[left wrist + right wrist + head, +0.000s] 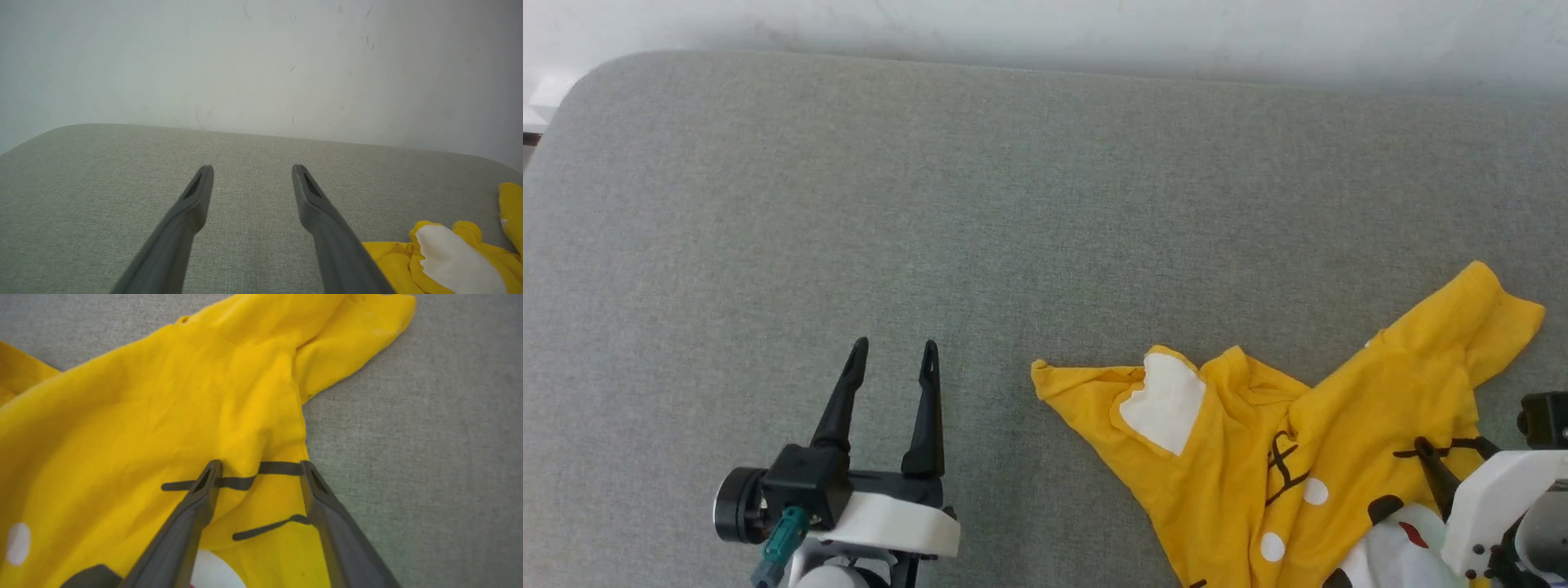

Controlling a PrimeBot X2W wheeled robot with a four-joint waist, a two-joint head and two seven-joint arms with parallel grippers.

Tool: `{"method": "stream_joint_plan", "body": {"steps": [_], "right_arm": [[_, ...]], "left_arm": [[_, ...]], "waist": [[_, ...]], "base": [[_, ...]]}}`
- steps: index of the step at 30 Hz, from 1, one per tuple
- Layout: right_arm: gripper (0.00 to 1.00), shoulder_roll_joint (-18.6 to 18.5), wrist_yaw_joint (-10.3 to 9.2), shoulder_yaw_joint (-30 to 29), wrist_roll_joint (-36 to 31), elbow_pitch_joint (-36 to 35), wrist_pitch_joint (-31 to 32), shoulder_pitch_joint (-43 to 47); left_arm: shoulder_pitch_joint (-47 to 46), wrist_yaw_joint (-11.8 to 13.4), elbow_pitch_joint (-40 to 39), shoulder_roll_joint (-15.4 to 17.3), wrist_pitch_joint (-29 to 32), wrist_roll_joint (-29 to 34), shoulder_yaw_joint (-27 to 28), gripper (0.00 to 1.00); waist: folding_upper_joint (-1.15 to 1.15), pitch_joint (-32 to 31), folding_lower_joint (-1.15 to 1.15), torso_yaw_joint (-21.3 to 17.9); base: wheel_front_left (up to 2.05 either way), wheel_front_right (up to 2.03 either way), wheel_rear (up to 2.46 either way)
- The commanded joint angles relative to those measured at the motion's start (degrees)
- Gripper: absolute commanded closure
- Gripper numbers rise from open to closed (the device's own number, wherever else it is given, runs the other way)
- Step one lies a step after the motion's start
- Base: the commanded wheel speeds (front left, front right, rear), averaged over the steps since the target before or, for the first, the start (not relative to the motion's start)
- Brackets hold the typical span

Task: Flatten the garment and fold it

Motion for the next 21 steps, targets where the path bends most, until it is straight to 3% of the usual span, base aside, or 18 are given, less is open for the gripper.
{"method": "stream_joint_plan", "body": {"steps": [1,4,6,7,11,15,21], "right_arm": [[0.00,-0.2,-0.04,0.2,-0.6,1.2,-1.0,-1.3],[0.00,-0.2,-0.04,1.3,-1.6,5.8,-2.5,-3.0],[0.84,-0.3,-0.04,2.2,-1.7,8.5,-2.1,-4.2],[1.00,-0.5,-0.04,2.7,-1.7,9.4,-2.1,-4.7],[1.00,-1.1,-0.04,2.9,-0.4,9.8,-2.7,-6.8],[1.00,-2.0,-0.04,1.0,2.1,5.4,-1.8,-6.3],[1.00,-1.3,-0.04,-7.0,3.0,-3.4,7.2,4.9]], "left_arm": [[-0.9,-0.6,-0.3,0.0,-0.3,0.5,0.2,0.00],[-1.1,-0.6,-0.4,0.0,-0.3,0.8,0.4,0.00],[-1.3,-0.6,-0.5,0.0,-0.3,1.0,0.4,0.00],[-1.4,-0.6,-0.5,0.0,-0.3,1.1,0.4,0.00],[-1.6,-0.5,-0.6,0.0,-0.3,1.0,0.4,0.00],[-2.0,-0.5,-0.8,0.0,-0.3,0.8,0.2,0.00],[-2.1,-0.2,-0.9,0.0,-0.3,0.0,-0.3,0.00]], "waist": [[0.00,0.3,0.00,-0.2],[0.00,0.8,0.00,-0.5],[0.00,1.1,0.00,-0.6],[0.00,1.3,0.00,-0.7],[0.00,1.8,0.00,-1.3],[0.00,2.1,0.00,-1.8],[0.00,2.2,0.00,-2.1]], "base": [[0.00,0.00,0.00],[0.00,0.00,0.00],[0.00,0.00,0.00],[0.00,0.00,0.00],[0.00,0.00,0.00],[0.00,0.00,0.00],[0.00,0.00,0.00]]}}
